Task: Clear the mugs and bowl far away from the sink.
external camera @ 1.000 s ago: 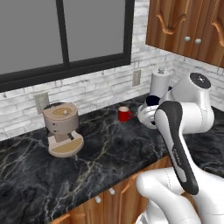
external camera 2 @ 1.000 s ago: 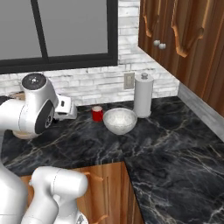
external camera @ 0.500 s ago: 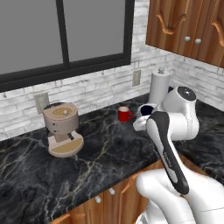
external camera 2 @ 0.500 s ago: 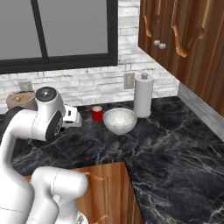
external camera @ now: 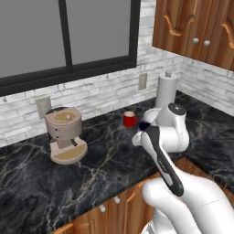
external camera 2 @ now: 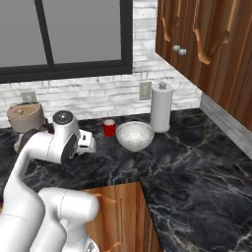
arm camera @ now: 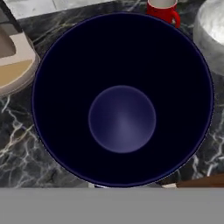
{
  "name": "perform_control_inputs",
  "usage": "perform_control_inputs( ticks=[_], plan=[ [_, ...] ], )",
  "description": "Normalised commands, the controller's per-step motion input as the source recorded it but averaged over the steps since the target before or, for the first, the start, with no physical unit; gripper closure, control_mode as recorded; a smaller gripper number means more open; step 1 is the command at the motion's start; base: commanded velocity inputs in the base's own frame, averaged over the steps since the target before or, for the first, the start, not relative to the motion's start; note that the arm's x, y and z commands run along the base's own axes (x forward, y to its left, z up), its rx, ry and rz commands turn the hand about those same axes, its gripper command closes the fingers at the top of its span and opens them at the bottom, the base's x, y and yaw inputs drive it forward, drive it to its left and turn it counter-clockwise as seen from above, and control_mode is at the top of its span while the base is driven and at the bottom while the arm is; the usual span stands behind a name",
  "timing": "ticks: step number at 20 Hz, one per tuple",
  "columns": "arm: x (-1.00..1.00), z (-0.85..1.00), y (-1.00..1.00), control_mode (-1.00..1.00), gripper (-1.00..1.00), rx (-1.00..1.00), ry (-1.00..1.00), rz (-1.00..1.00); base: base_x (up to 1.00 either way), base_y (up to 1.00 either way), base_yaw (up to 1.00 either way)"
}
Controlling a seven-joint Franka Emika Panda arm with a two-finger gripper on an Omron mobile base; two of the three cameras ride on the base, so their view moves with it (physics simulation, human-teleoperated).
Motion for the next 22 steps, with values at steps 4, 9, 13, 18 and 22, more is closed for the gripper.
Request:
perform_control_inputs(
  ticks=[4,9,13,18,22],
  plan=[
    [0.42,-0.51,0.05,-1.0,1.0,-0.02,0.09,0.0,0.0,0.0,0.0],
    [0.48,-0.41,0.06,-1.0,1.0,-0.07,0.03,0.0,0.0,0.0,0.0],
    [0.52,-0.32,0.01,-1.0,1.0,-0.07,0.01,0.0,0.0,0.0,0.0],
    [0.39,-0.29,0.0,-1.0,1.0,-0.03,0.02,0.0,0.0,0.0,0.0],
    [0.24,-0.23,0.0,-1.0,1.0,0.0,0.05,0.01,0.0,0.0,0.0]
  ],
)
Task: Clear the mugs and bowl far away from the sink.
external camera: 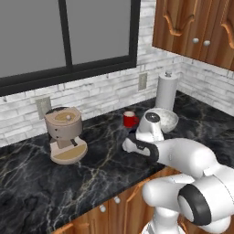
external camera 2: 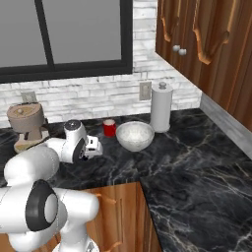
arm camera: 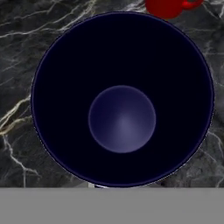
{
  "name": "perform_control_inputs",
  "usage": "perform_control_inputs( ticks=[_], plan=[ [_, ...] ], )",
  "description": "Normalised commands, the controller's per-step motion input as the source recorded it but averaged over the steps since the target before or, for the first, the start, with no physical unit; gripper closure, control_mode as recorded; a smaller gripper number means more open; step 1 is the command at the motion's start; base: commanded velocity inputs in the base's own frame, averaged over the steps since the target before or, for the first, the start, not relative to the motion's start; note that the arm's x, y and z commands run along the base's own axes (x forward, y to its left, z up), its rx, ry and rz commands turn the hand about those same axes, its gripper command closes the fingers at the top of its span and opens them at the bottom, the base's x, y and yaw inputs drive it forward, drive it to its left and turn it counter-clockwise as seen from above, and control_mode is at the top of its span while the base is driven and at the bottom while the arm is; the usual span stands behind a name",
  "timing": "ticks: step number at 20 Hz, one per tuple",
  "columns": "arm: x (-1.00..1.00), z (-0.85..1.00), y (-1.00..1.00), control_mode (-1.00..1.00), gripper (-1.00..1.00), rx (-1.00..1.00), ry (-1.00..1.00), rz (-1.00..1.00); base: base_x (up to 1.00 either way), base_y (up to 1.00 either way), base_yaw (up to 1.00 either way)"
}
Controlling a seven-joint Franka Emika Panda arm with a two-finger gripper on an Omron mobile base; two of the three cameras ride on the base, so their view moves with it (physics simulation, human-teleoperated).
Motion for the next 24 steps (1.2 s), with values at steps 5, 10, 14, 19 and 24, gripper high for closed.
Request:
perform_control_inputs(
  ticks=[5,10,14,19,24],
  plan=[
    [0.14,-0.2,0.0,-1.0,1.0,0.0,0.08,0.01,0.0,0.0,0.0],
    [0.07,-0.26,0.0,-1.0,1.0,0.0,0.06,0.0,0.0,0.0,0.0],
    [0.03,-0.29,0.0,-1.0,1.0,0.0,0.03,0.0,0.0,0.0,0.0],
    [0.01,-0.32,0.0,-1.0,1.0,0.0,0.01,0.0,0.0,0.0,0.0],
    [0.12,-0.43,0.02,-1.0,1.0,0.0,0.03,0.0,0.0,0.0,0.0]
  ],
)
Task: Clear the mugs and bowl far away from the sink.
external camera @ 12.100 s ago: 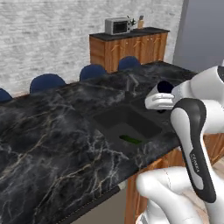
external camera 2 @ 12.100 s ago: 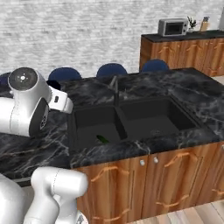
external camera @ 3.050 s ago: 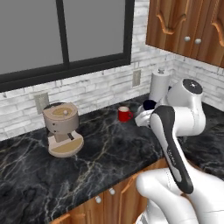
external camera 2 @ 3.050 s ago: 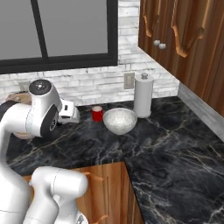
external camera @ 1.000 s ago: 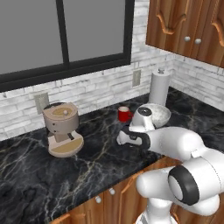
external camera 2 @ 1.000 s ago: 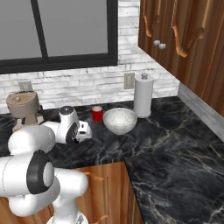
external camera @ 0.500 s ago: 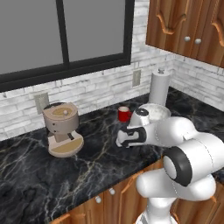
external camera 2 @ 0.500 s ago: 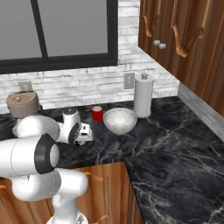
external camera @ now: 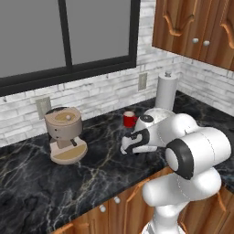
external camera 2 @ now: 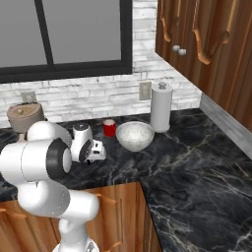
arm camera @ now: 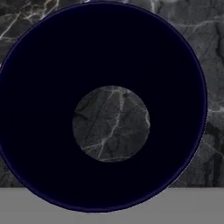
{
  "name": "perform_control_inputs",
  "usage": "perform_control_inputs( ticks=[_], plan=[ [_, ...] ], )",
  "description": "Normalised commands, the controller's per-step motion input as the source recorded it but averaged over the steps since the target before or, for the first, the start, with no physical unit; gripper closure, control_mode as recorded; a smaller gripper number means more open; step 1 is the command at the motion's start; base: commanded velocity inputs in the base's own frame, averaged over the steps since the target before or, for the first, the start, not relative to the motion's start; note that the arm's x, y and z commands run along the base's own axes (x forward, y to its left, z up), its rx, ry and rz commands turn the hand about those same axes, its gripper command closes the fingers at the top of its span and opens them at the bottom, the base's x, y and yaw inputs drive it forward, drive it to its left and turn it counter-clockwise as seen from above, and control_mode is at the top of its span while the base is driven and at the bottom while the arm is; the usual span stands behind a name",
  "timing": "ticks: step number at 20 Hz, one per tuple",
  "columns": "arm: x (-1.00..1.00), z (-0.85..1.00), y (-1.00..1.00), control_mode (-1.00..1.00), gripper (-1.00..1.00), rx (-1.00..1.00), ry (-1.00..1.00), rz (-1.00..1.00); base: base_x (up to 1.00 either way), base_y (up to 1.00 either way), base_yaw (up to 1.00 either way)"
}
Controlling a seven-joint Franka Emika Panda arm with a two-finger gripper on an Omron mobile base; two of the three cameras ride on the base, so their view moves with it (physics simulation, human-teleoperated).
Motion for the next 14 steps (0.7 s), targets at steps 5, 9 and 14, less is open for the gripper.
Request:
perform_control_inputs(
  ticks=[5,9,14],
  plan=[
    [0.06,-0.2,0.16,-1.0,-1.0,0.0,0.03,0.0,0.0,0.0,0.0],
    [-0.09,0.24,0.01,-1.0,-1.0,0.0,0.0,-0.01,0.0,0.0,0.0],
    [0.0,0.44,0.0,-1.0,-1.0,0.0,0.0,-0.04,0.0,0.0,0.0]
  ],
)
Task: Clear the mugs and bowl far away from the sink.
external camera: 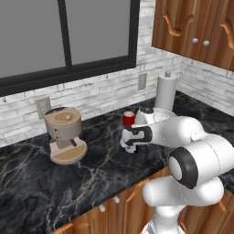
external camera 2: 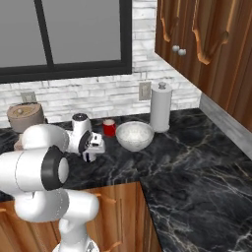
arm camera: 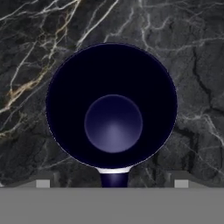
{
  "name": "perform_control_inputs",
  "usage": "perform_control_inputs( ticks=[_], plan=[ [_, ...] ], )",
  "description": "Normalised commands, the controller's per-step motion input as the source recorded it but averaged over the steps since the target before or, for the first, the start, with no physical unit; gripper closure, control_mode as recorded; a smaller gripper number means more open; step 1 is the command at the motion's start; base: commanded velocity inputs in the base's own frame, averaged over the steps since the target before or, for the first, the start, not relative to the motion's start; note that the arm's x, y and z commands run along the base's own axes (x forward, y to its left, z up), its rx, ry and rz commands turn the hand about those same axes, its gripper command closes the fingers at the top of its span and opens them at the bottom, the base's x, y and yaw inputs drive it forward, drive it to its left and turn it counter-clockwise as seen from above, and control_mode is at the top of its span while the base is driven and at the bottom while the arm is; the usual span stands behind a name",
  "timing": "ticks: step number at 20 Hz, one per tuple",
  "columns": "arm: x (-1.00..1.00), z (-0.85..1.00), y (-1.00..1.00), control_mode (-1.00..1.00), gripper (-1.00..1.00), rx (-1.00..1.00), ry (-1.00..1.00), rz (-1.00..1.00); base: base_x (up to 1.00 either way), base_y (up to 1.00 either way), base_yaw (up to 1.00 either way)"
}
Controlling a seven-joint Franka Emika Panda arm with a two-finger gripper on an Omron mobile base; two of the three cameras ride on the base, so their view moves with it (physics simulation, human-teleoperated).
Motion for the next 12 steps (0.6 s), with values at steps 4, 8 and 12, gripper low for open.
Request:
perform_control_inputs(
  ticks=[4,8,12],
  plan=[
    [-0.04,0.81,0.0,-1.0,-1.0,0.0,0.0,-0.08,0.0,0.0,0.0],
    [-0.25,0.98,0.03,-1.0,-1.0,0.0,-0.01,-0.07,0.0,0.0,0.0],
    [-0.57,0.99,0.05,-1.0,-1.0,0.0,-0.14,-0.04,0.0,0.0,0.0]
  ],
)
